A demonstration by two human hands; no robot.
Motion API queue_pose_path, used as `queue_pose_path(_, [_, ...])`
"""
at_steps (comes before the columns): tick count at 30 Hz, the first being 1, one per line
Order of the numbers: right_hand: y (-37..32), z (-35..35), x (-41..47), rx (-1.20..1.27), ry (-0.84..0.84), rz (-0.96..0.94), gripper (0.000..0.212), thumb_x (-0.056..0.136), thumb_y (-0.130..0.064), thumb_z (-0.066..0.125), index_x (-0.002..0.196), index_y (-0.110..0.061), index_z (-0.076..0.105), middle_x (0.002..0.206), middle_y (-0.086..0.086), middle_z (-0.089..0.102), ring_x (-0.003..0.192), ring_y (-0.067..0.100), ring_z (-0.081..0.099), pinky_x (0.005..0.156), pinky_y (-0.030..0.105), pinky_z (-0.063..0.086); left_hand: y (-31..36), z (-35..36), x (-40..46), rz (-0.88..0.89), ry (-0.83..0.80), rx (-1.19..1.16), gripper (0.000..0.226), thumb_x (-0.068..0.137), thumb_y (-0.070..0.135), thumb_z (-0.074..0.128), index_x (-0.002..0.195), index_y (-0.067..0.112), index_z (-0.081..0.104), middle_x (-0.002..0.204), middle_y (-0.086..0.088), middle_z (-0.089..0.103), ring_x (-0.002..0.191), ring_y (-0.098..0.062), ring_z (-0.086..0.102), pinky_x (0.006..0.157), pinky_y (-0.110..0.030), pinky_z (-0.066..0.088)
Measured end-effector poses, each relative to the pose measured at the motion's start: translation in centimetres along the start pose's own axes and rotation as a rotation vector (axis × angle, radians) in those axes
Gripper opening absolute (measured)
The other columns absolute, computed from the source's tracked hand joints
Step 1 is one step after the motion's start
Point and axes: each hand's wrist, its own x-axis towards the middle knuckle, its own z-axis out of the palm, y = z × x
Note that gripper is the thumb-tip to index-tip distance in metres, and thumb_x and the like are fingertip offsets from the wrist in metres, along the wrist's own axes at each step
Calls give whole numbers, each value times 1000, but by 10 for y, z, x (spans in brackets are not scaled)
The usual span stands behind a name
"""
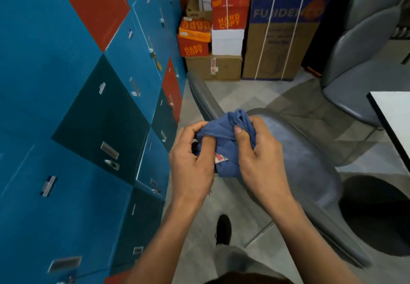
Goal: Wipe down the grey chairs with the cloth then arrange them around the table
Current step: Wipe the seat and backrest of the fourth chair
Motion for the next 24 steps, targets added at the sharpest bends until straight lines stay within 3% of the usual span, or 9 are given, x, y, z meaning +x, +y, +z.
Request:
queue_pose_path(11, [2,-2,138,67,186,53,8,104,-19,53,98,-19,57,76,-8,61,67,-4,61,52,7,40,7,62,152,118,-147,72,16,94,26,60,106,29,70,104,5,69,96,-12,68,84,-40,58])
queue_pose_path(18, [23,-3,203,-22,398,154,7,105,-24,53,99,-23,56,79,-10,62,71,-1,61,56,11,42,-1,111,243,217,-444,88,26,99,16,64,104,41,66,106,9,68,99,-6,67,85,-28,55])
queue_pose_path(20, [26,0,221,-45,473,171,9,104,-22,53,96,-23,57,79,-11,63,71,-2,61,54,9,41,-6,125,269,242,-541,68,26,100,12,63,106,37,66,106,11,67,99,-4,66,83,-23,54])
queue_pose_path(24, [30,14,255,-93,628,227,9,104,-24,54,97,-20,59,80,-6,65,72,2,64,55,11,43,-24,147,320,224,-734,41,21,100,18,62,110,35,68,108,13,67,100,-6,67,85,-35,59])
